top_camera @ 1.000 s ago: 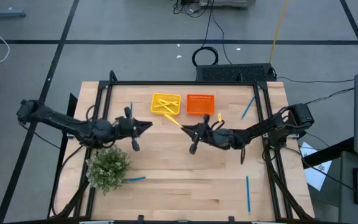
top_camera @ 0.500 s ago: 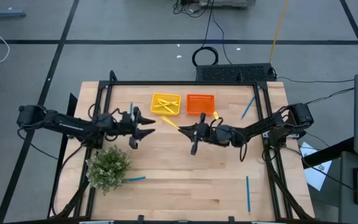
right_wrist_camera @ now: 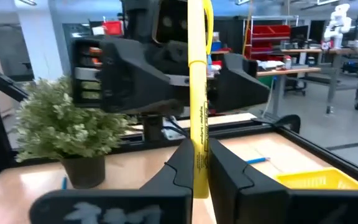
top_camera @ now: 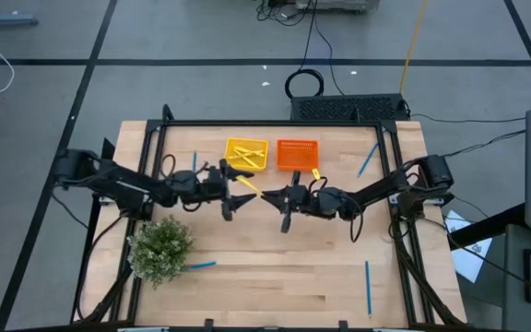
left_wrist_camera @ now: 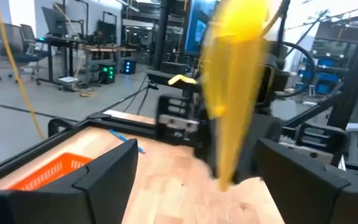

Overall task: Sort pens & pencils
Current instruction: Put the yellow pen into the yellow bin

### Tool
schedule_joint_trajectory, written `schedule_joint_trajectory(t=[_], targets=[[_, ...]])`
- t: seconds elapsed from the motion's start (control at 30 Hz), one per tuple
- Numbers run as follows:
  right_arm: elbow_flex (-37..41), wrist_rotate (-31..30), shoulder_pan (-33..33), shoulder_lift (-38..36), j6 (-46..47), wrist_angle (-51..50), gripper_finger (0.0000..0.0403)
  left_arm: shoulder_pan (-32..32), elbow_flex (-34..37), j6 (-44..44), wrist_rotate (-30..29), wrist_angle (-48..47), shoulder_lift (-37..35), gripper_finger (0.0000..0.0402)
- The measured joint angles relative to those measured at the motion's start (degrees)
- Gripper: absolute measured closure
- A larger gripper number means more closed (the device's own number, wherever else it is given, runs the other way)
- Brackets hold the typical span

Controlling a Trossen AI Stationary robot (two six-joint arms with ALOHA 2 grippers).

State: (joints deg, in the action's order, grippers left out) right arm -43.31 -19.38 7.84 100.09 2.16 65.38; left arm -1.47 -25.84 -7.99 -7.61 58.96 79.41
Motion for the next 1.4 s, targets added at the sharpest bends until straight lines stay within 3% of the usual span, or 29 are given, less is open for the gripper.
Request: schedule_joint_trajectory(t=[0.33, 0.47, 0.83, 0.97, 1.17, 1.4], targets=[[0.0, -0.15, 0.07, 0.04, 0.16, -0.02, 0.0393, -3.42, -0.79, 4.87, -2.64, 6.29, 1.1, 0.0108], [0.0, -0.21, 0.07, 0.04, 0.17, 0.55, 0.0393, -4.43, -0.77, 6.44, -6.37, 4.56, 1.1, 0.0147], [0.0, -0.26, 0.04, 0.04, 1.45, 1.26, 0.0393, -4.42, -0.72, 5.86, -6.61, 4.28, 1.1, 0.0272], [0.0, 0.01, 0.04, 0.04, 1.68, 0.93, 0.0393, -4.29, -0.72, 4.42, -6.57, 4.6, 1.1, 0.0299], [0.0, 0.16, -0.01, 0.04, 2.11, -0.54, 0.0395, -4.2, -0.72, 4.24, -6.39, 4.67, 1.1, 0.0296], [0.0, 1.82, -0.26, 0.04, 2.57, -0.52, 0.0399, -4.2, -2.19, 4.18, -6.28, 4.1, 3.44, 0.024]])
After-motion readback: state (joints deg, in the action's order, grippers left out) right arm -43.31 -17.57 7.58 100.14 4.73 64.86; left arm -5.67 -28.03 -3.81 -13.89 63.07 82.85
